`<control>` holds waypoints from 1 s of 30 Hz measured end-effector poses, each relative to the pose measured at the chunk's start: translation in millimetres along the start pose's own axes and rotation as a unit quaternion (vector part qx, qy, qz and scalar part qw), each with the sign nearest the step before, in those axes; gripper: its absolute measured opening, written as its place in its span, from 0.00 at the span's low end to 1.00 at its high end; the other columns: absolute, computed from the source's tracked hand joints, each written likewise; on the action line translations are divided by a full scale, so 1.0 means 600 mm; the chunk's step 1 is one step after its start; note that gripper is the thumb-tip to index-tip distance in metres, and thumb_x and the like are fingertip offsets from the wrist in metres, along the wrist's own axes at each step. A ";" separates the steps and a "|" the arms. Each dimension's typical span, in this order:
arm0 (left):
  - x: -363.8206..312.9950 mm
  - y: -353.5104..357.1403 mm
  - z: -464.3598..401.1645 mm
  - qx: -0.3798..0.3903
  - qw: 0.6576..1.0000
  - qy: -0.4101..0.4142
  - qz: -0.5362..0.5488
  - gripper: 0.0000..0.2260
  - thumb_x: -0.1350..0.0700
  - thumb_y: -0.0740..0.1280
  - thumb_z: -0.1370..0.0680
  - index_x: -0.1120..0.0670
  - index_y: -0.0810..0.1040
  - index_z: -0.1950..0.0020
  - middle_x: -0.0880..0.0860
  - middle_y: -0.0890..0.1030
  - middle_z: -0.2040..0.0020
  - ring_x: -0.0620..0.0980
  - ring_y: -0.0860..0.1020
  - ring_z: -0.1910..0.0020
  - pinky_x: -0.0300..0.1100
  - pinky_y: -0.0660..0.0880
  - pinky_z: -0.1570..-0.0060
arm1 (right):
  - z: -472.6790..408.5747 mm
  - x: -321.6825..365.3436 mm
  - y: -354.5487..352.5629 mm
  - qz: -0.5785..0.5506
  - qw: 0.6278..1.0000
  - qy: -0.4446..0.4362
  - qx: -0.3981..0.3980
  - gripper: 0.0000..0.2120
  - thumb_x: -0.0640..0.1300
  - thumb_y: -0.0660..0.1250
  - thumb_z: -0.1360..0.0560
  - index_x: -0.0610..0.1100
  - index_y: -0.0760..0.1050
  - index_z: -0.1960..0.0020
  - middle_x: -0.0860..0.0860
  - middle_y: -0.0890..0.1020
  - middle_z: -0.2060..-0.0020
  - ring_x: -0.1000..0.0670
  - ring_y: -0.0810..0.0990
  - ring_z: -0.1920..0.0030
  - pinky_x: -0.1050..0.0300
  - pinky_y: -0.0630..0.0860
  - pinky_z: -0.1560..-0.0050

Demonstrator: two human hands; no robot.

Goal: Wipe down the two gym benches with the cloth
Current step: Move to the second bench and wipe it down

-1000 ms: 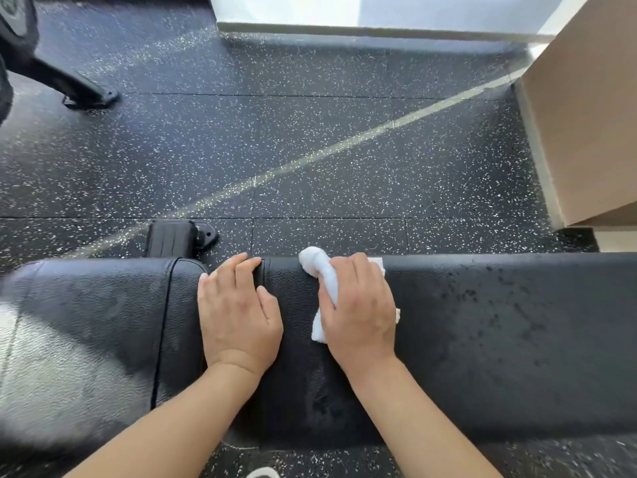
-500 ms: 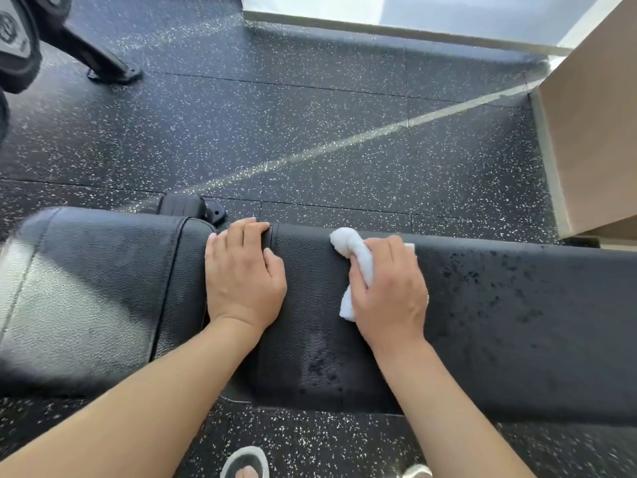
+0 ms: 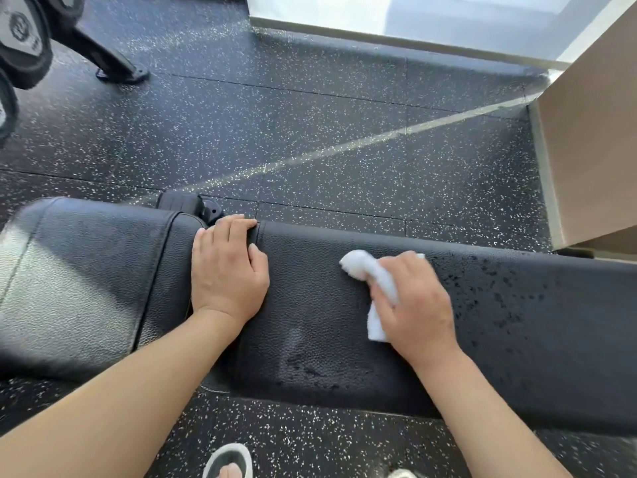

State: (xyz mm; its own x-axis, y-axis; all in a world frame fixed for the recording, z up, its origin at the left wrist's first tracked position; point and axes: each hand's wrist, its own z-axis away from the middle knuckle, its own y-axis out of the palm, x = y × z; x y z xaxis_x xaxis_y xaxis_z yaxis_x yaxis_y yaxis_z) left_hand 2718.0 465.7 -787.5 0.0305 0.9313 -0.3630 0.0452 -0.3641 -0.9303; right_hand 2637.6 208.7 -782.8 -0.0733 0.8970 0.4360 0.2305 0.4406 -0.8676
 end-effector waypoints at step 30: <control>0.004 -0.003 -0.003 0.002 1.000 0.001 0.010 0.19 0.55 0.60 0.23 0.57 0.78 0.34 0.58 0.79 0.34 0.63 0.76 0.35 0.62 0.64 0.25 | 0.075 0.217 0.090 -0.044 0.997 -0.052 0.035 0.10 0.44 0.68 0.23 0.44 0.81 0.43 0.49 0.78 0.55 0.46 0.73 0.57 0.51 0.74 0.55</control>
State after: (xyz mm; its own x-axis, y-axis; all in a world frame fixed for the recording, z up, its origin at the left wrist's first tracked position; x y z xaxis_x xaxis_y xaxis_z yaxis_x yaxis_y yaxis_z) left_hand 2719.9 468.4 -786.9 0.0327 0.9237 -0.3816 0.0400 -0.3827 -0.9230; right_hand 2597.0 351.0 -783.5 -0.1919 0.8518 0.4874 0.1512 0.5164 -0.8429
